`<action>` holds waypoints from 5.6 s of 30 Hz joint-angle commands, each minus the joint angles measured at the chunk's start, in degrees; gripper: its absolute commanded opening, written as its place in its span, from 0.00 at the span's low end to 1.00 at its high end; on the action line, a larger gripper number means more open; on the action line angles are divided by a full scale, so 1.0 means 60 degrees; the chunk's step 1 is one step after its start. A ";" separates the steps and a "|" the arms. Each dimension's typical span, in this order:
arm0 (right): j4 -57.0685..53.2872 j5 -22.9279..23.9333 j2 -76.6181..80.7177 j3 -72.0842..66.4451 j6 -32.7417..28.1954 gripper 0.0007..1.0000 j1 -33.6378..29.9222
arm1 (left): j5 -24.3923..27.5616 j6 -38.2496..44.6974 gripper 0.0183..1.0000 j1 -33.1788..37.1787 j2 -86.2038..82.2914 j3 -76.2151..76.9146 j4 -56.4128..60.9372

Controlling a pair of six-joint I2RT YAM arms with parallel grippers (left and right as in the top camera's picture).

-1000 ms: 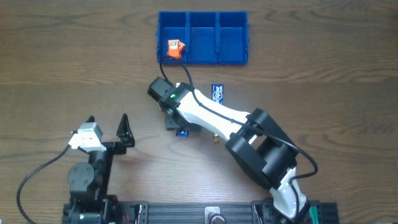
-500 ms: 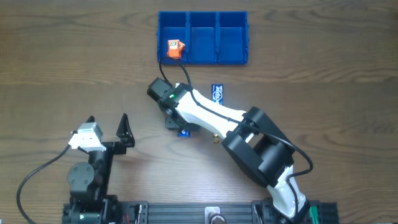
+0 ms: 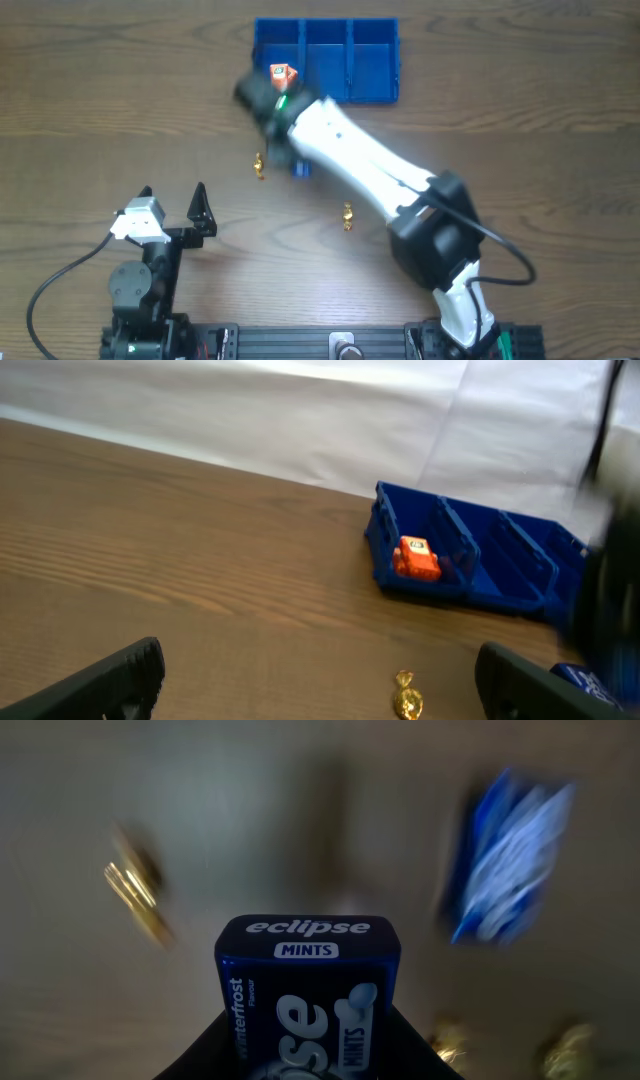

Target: Sort Candies Into Trays

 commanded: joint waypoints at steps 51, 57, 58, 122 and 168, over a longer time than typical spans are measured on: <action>0.5694 -0.0117 -0.3096 -0.6852 -0.1231 0.75 -0.2014 | 0.0157 0.0138 1.00 0.0036 -0.0058 -0.0182 -0.0331; 0.6215 -0.0131 -0.2626 -0.7552 -0.1024 0.75 -0.1993 | 0.0157 0.0138 1.00 0.0036 -0.0058 -0.0182 -0.0331; 0.6324 -0.0113 -0.2528 -0.7552 -0.1024 0.75 -0.1993 | 0.0157 0.0138 1.00 0.0036 -0.0058 -0.0182 -0.0331; 0.2830 0.0568 0.3381 0.4142 -0.2401 0.40 -0.2710 | 0.0157 0.0138 1.00 0.0040 -0.0058 -0.0182 -0.0331; 0.2532 -0.0441 0.3038 0.0780 0.0761 0.75 0.1220 | 0.0157 0.0138 1.00 0.0036 -0.0058 -0.0182 -0.0331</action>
